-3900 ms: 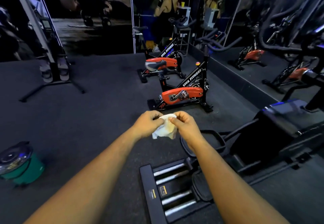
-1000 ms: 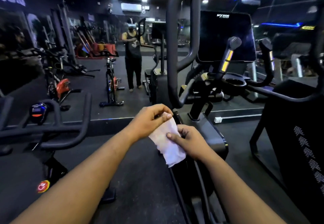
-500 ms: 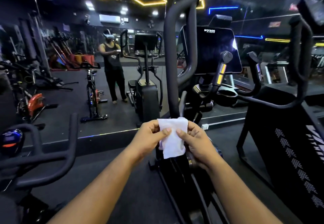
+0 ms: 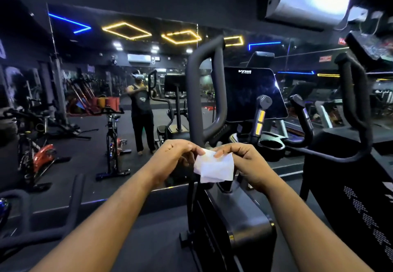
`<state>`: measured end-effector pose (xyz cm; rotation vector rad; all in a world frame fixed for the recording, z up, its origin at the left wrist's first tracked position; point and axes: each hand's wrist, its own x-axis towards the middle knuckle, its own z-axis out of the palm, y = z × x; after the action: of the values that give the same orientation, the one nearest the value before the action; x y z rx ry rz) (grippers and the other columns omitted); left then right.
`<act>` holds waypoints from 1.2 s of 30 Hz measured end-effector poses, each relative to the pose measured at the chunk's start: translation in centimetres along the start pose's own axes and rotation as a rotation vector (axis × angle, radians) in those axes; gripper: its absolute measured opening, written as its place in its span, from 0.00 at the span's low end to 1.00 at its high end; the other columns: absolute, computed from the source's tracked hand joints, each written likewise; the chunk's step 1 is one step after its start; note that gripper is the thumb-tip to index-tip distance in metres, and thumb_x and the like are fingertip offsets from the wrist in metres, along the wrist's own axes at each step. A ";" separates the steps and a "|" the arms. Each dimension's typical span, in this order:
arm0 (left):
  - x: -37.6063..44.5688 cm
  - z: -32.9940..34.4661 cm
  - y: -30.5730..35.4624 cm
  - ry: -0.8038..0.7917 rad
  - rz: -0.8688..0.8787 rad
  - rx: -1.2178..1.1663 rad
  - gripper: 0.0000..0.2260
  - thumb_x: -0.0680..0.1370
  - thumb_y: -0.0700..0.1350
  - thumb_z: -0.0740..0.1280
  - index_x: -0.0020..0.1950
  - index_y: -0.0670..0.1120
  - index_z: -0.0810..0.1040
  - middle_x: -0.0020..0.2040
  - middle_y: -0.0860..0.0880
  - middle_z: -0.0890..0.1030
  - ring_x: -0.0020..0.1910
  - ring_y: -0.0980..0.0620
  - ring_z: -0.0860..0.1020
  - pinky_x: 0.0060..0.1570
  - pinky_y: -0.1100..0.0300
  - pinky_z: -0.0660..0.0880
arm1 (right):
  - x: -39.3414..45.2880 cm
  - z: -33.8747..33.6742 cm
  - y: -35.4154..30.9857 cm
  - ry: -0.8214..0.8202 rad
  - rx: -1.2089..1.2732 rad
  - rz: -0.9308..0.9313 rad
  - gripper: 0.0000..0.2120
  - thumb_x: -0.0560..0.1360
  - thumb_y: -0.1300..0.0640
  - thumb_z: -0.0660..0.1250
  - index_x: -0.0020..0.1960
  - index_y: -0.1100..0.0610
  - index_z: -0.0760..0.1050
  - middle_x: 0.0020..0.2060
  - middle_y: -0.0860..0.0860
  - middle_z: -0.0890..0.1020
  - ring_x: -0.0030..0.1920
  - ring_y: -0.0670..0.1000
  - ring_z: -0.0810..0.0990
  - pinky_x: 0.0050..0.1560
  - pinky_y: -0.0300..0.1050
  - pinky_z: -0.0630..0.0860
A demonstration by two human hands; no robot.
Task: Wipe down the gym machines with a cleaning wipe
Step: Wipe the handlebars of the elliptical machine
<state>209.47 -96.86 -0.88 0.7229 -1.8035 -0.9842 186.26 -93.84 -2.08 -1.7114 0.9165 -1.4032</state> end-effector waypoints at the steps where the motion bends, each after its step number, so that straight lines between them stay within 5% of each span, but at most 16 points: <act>1: 0.6 0.0 0.1 0.028 0.023 0.027 0.13 0.79 0.48 0.64 0.46 0.48 0.88 0.41 0.42 0.84 0.40 0.51 0.79 0.45 0.56 0.76 | 0.4 -0.4 -0.1 0.001 0.027 0.005 0.16 0.78 0.73 0.62 0.42 0.59 0.84 0.52 0.55 0.87 0.46 0.50 0.84 0.38 0.40 0.76; 5: 2.9 1.1 -0.1 0.079 0.078 0.024 0.05 0.76 0.41 0.75 0.51 0.44 0.85 0.45 0.47 0.86 0.43 0.54 0.81 0.46 0.59 0.78 | 2.4 -1.2 0.5 0.078 0.048 -0.074 0.20 0.78 0.73 0.62 0.40 0.54 0.84 0.49 0.59 0.86 0.48 0.56 0.83 0.48 0.52 0.75; 10: 5.0 2.8 -0.4 0.109 -0.077 0.021 0.15 0.78 0.49 0.73 0.62 0.48 0.78 0.50 0.50 0.83 0.42 0.58 0.80 0.36 0.61 0.75 | 4.4 -1.5 0.6 0.121 0.034 -0.212 0.15 0.75 0.77 0.64 0.46 0.61 0.82 0.47 0.53 0.87 0.46 0.50 0.85 0.42 0.41 0.79; 15: 6.5 2.8 -0.9 0.111 -0.058 0.017 0.04 0.79 0.44 0.72 0.51 0.45 0.85 0.35 0.50 0.82 0.33 0.54 0.74 0.32 0.61 0.69 | 6.2 -2.7 0.6 0.125 0.008 -0.280 0.15 0.75 0.78 0.63 0.53 0.62 0.81 0.48 0.53 0.87 0.47 0.48 0.85 0.44 0.39 0.80; 18: 7.4 1.9 -0.7 0.209 -0.015 0.049 0.05 0.79 0.45 0.73 0.50 0.44 0.85 0.38 0.43 0.84 0.36 0.52 0.75 0.36 0.60 0.71 | 6.8 -4.1 0.3 -0.021 0.169 -0.146 0.17 0.79 0.73 0.61 0.64 0.60 0.76 0.58 0.58 0.84 0.53 0.53 0.83 0.45 0.43 0.81; 20: 8.2 1.5 -0.4 0.255 0.023 0.081 0.06 0.78 0.47 0.74 0.49 0.44 0.85 0.44 0.38 0.85 0.37 0.51 0.76 0.40 0.54 0.73 | 7.5 -4.6 0.0 -0.124 0.350 -0.030 0.18 0.80 0.61 0.61 0.70 0.56 0.72 0.64 0.58 0.81 0.57 0.56 0.82 0.53 0.54 0.81; 23: 9.4 1.1 0.3 0.297 0.092 0.174 0.04 0.78 0.46 0.74 0.48 0.46 0.85 0.43 0.44 0.87 0.39 0.52 0.80 0.43 0.50 0.78 | 8.7 -4.0 -0.7 -0.131 0.212 -0.019 0.21 0.79 0.47 0.65 0.70 0.53 0.72 0.60 0.56 0.83 0.55 0.57 0.82 0.58 0.63 0.78; 25: 10.3 0.8 0.9 0.331 0.140 0.267 0.07 0.75 0.51 0.74 0.48 0.50 0.85 0.42 0.49 0.86 0.39 0.53 0.80 0.43 0.48 0.79 | 9.5 -3.1 -1.6 -0.080 0.053 -0.128 0.15 0.80 0.57 0.70 0.65 0.59 0.77 0.49 0.55 0.86 0.46 0.50 0.84 0.48 0.52 0.83; 28: 11.9 0.3 1.4 0.436 0.288 0.393 0.10 0.75 0.57 0.70 0.51 0.54 0.84 0.46 0.55 0.85 0.45 0.53 0.82 0.49 0.49 0.79 | 11.3 -2.9 -2.9 0.079 -0.072 -0.288 0.07 0.79 0.66 0.69 0.55 0.62 0.82 0.37 0.49 0.85 0.32 0.40 0.80 0.33 0.32 0.74; 32: 14.6 -0.2 2.9 0.563 0.356 0.822 0.23 0.81 0.60 0.63 0.74 0.53 0.72 0.72 0.53 0.70 0.72 0.51 0.66 0.74 0.48 0.63 | 15.2 -3.8 -5.4 0.354 -0.291 -0.491 0.07 0.78 0.64 0.68 0.49 0.55 0.82 0.41 0.47 0.85 0.40 0.43 0.82 0.41 0.38 0.77; 36: 18.0 -0.9 4.4 0.461 0.237 1.089 0.34 0.84 0.62 0.54 0.84 0.54 0.42 0.83 0.56 0.37 0.81 0.55 0.37 0.75 0.53 0.34 | 18.5 -3.9 -7.8 0.406 -0.542 -0.659 0.11 0.79 0.65 0.65 0.58 0.55 0.81 0.48 0.44 0.85 0.49 0.41 0.82 0.49 0.34 0.77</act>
<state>202.84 -109.37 11.18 1.2065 -1.8470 0.4019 185.85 -106.59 13.92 -2.3180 1.0682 -2.1326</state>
